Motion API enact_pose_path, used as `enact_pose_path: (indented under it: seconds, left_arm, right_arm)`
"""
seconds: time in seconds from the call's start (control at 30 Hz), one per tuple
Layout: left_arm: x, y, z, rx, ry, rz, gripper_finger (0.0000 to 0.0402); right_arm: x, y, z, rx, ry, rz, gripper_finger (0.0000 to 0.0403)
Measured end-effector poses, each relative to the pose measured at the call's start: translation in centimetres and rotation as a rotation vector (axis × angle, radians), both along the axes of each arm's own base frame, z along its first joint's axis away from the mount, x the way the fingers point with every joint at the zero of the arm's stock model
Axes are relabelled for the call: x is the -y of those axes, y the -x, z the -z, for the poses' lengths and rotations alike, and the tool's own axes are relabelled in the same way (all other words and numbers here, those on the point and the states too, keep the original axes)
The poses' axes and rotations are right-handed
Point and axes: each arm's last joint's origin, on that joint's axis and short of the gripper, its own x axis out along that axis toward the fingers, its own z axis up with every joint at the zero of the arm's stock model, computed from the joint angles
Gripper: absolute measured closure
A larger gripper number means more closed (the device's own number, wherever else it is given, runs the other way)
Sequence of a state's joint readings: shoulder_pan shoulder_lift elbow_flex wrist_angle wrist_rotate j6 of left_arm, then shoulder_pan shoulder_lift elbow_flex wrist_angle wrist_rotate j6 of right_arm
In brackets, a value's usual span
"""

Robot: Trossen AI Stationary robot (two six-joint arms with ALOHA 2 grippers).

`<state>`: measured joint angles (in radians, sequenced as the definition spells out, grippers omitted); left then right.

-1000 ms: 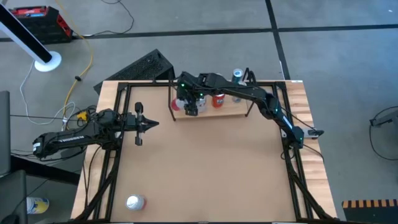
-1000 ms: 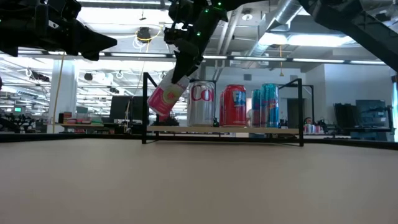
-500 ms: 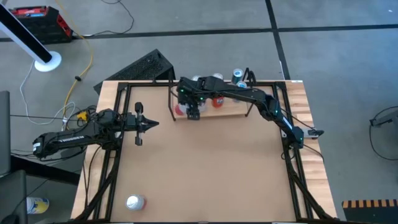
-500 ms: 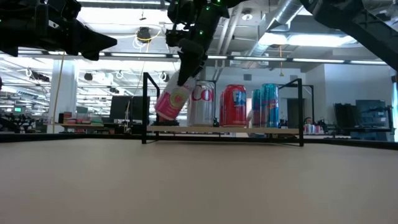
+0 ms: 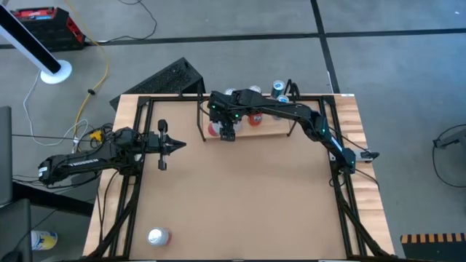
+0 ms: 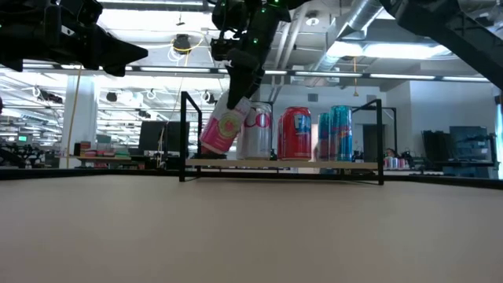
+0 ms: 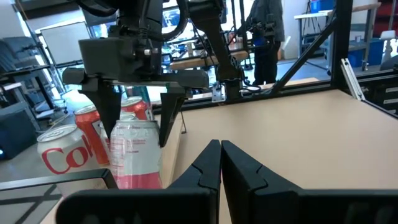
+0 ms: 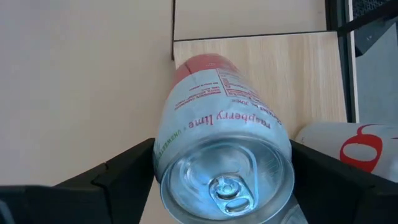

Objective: Place canned beverage on shelf
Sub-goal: Put the right pink and white soda can on the shelf

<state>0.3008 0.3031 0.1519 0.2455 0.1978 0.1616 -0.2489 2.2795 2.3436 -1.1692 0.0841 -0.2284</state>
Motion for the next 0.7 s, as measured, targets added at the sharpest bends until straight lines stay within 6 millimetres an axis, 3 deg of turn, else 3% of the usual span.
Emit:
enact_pose_path:
  seconds: [0.2,0.7]
  left_arm:
    - [0.0,0.0,0.0,0.000,0.001,0.001,0.0401]
    - [0.0,0.0,0.0,0.000,0.005,0.001,0.0402]
  right_arm:
    - [0.0,0.0,-0.1,0.012,-0.011,0.024,0.0024]
    - [0.0,0.2,-1.4,0.059,0.027,0.047,0.0024]
